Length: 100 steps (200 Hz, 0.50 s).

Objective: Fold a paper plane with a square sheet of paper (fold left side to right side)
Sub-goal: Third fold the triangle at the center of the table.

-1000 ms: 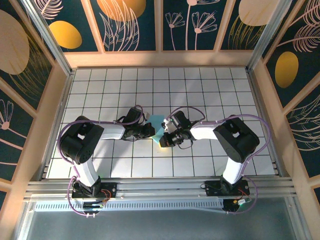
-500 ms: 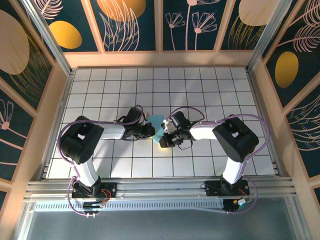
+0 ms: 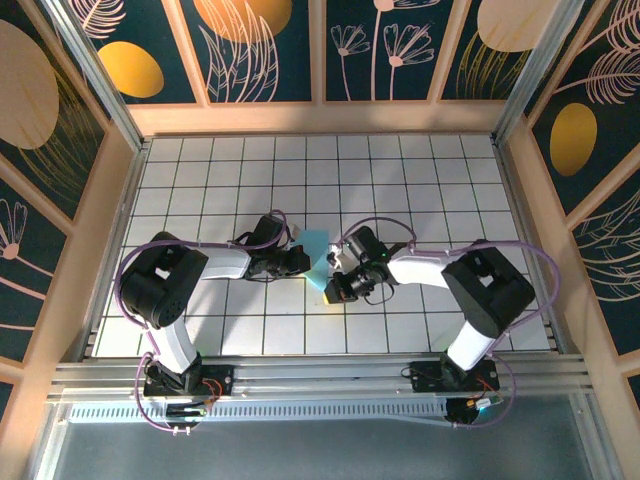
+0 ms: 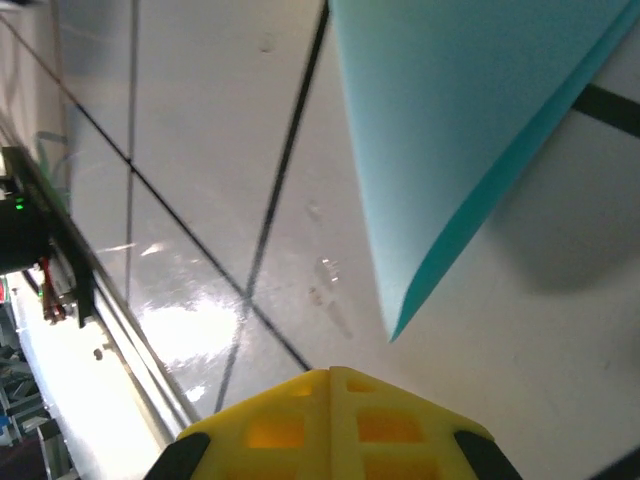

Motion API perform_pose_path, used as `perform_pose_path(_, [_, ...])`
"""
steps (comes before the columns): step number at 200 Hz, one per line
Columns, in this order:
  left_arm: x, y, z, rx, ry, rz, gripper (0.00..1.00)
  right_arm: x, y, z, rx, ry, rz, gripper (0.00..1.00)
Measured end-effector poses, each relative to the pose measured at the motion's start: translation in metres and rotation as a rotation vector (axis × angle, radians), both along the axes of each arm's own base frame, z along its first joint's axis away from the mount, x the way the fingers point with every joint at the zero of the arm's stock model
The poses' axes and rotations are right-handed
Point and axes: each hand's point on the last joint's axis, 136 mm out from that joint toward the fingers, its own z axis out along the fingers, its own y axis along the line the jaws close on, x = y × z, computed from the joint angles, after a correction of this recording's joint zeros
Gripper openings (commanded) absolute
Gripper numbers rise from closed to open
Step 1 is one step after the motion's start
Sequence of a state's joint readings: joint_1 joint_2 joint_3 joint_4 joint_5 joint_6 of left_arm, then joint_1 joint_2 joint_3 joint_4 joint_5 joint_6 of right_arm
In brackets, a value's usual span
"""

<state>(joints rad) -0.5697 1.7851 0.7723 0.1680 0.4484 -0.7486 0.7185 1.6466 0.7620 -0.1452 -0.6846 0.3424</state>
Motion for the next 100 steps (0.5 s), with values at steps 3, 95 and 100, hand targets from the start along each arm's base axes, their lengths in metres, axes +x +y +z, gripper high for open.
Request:
perform_pose_path(3, [0.0,0.0,0.0,0.0,0.0,0.0,0.0,0.001,0.0,0.002,0.005,-0.004,-0.003,0.0])
perform_pose_path(95, [0.0,0.0,0.0,0.0,0.0,0.0,0.0,0.031,0.01,0.0,0.038,-0.041,-0.063,0.0])
perform_pose_path(100, [0.0,0.0,0.0,0.0,0.0,0.0,0.0,0.032,0.01,-0.002,0.032,-0.039,-0.066,0.0])
